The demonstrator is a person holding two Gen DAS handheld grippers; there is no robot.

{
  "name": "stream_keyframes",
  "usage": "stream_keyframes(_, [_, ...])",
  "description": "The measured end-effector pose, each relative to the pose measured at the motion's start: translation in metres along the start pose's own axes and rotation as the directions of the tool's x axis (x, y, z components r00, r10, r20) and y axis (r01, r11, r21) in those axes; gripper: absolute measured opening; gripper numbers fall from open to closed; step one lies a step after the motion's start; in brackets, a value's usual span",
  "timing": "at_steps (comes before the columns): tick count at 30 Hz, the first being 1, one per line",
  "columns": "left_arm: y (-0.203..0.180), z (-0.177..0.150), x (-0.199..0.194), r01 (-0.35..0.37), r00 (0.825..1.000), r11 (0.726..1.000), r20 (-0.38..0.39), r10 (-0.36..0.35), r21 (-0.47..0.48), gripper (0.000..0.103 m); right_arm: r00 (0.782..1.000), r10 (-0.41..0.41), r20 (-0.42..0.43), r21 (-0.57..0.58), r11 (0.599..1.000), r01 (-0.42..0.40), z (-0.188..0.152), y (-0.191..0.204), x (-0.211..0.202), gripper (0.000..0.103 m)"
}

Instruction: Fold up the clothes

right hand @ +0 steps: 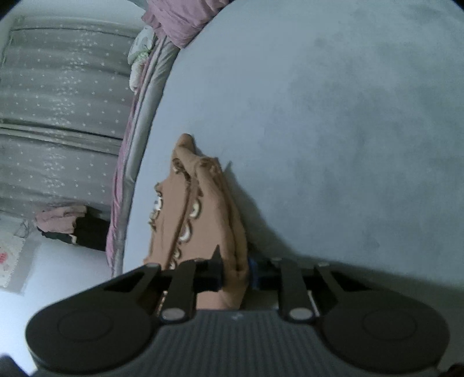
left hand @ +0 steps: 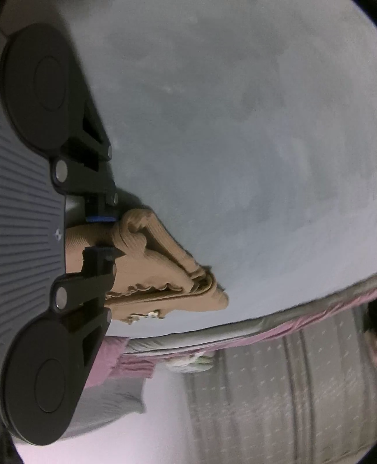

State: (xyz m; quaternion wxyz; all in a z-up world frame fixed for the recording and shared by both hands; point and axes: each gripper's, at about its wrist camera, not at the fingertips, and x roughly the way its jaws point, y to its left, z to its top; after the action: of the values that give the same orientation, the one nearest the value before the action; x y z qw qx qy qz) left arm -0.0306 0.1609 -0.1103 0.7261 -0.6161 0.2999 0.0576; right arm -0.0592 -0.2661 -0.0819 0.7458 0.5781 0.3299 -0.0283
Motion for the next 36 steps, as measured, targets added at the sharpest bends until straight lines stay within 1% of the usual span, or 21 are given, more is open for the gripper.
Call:
stream_keyframes(2, [0.002,-0.002,-0.001,0.006,1.0,0.999,0.004,-0.006,-0.052,0.01,0.999,0.036,0.002,0.024,0.999,-0.036,0.002,0.004,0.001,0.014])
stream_keyframes(4, [-0.001,-0.003,-0.003,0.015,1.0,0.997,0.016,-0.014,-0.071,0.009,0.998,0.07,0.005,0.05,0.996,-0.07,0.004,0.007,0.002,0.014])
stream_keyframes(9, [-0.009,-0.001,-0.004,0.012,0.999,0.997,0.037,-0.009,-0.079,0.009,0.995,0.095,0.006,0.128,0.987,-0.095,0.01,0.007,0.001,0.013])
stream_keyframes(12, [-0.011,0.0,-0.011,0.01,0.999,0.998,0.046,-0.008,-0.06,0.008,0.996,0.093,0.004,0.125,0.988,-0.092,0.008,0.008,-0.006,0.013])
stream_keyframes(17, [-0.01,-0.005,-0.035,0.008,0.998,0.999,0.062,-0.006,-0.032,0.008,0.995,0.097,0.004,0.13,0.987,-0.097,0.003,0.009,-0.022,0.013])
stream_keyframes(21, [0.001,-0.014,-0.057,-0.002,0.999,0.997,0.042,0.005,-0.072,0.008,0.995,0.103,-0.004,0.158,0.982,-0.101,0.002,0.004,-0.039,0.013])
stream_keyframes(26, [0.016,-0.03,-0.09,0.005,1.0,0.991,0.028,-0.001,-0.133,0.008,0.994,0.108,-0.018,0.183,0.978,-0.103,-0.007,-0.007,-0.065,0.013])
stream_keyframes(29, [0.028,-0.043,-0.11,-0.003,1.0,0.988,0.014,0.005,-0.155,0.008,0.995,0.097,-0.026,0.193,0.977,-0.09,-0.011,-0.019,-0.075,0.013])
stream_keyframes(33, [0.043,-0.053,-0.123,-0.032,0.999,0.993,-0.017,0.03,-0.113,0.01,0.996,0.077,-0.035,0.205,0.976,-0.068,-0.016,-0.036,-0.086,0.013])
stream_keyframes(36, [0.042,-0.052,-0.113,-0.058,0.996,0.998,-0.064,0.06,0.025,0.012,0.996,0.068,-0.059,0.216,0.975,-0.053,-0.018,-0.048,-0.079,0.013])
